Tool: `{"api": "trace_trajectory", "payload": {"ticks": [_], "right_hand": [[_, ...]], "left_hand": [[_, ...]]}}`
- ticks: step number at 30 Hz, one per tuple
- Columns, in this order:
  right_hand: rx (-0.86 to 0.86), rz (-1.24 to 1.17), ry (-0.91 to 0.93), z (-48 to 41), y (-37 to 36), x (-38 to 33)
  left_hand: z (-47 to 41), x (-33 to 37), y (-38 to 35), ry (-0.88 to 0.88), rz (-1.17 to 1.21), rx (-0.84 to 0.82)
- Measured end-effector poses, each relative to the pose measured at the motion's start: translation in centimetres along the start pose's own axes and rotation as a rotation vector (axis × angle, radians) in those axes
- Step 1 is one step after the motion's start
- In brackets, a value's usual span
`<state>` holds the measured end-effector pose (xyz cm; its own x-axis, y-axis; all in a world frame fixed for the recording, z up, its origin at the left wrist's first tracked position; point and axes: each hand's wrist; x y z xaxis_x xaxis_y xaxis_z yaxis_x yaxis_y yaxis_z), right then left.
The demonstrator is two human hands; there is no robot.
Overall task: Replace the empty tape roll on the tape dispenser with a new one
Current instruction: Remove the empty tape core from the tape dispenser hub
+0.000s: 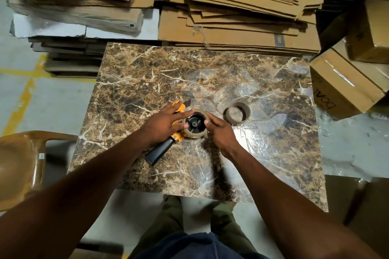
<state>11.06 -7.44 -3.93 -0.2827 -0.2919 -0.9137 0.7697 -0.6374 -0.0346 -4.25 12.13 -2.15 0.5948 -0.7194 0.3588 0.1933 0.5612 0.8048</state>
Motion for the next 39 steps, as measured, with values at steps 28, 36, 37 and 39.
{"api": "trace_trajectory", "payload": {"ticks": [28, 36, 37, 39], "right_hand": [[-0.543, 1.381, 0.468, -1.6, 2.0, -2.1], [-0.557, 1.341, 0.416, -2.0, 1.8, -1.2], [-0.558, 1.339, 0.407, -2.0, 1.8, -1.0], [-0.559, 1.339, 0.388, -1.9, 1.8, -0.5]], "left_hand": [[-0.4, 0.3, 0.4, -0.110, -0.396, 0.033], [-0.8, 0.3, -0.5, -0.027, -0.370, 0.014], [-1.0, 0.5, -0.7, -0.020, -0.379, 0.011], [-1.1, 0.8, -1.2, -0.002, -0.401, 0.021]]}}
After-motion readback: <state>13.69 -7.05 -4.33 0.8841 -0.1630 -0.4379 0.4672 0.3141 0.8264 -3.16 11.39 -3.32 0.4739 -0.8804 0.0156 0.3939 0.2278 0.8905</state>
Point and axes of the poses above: each hand's wrist, its own z-axis away from the middle knuckle, its own y-axis out of the back of the hand, x = y × z, and after that the axes turned 9 degrees about y, right-handed
